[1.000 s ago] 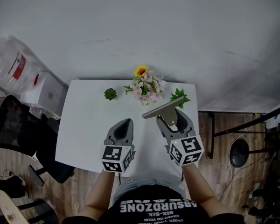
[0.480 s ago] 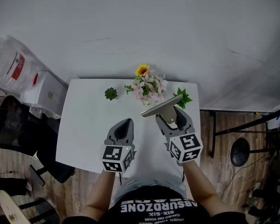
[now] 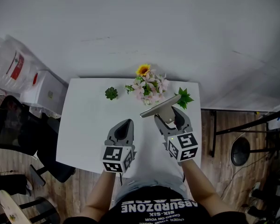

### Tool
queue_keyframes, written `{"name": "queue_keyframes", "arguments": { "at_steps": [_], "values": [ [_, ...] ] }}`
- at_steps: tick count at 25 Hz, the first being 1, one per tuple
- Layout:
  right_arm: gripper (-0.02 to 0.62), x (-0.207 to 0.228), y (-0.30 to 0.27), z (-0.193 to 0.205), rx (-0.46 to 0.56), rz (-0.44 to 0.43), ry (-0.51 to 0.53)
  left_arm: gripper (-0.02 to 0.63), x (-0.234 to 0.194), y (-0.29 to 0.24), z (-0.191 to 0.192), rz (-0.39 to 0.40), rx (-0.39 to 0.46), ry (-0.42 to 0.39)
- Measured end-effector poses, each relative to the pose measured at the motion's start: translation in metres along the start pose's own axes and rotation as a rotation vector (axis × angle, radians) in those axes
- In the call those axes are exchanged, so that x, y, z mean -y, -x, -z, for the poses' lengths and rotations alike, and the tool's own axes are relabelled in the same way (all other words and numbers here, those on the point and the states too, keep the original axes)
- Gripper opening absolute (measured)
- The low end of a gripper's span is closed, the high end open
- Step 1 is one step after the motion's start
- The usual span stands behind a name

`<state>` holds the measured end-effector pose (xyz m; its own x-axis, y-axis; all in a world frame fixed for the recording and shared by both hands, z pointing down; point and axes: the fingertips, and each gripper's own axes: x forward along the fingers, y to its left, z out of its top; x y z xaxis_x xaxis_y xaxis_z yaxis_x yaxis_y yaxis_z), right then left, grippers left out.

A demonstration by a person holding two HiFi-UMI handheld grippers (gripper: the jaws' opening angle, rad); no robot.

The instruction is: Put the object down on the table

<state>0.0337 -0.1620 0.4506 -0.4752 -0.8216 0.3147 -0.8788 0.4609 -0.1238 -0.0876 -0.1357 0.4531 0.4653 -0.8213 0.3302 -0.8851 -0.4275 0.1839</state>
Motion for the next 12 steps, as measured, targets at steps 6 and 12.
{"name": "queue_keyframes", "arguments": {
  "at_steps": [6,12],
  "values": [
    [0.285,0.002,-0.004,0.009,-0.02,0.005,-0.001,-0.003,0.0,0.0,0.008,0.003,-0.03,0.008],
    [0.285,0.003,-0.007,0.014,-0.031,0.009,0.002,-0.003,0.002,0.001,0.008,-0.001,-0.016,0.005]
  ]
}}
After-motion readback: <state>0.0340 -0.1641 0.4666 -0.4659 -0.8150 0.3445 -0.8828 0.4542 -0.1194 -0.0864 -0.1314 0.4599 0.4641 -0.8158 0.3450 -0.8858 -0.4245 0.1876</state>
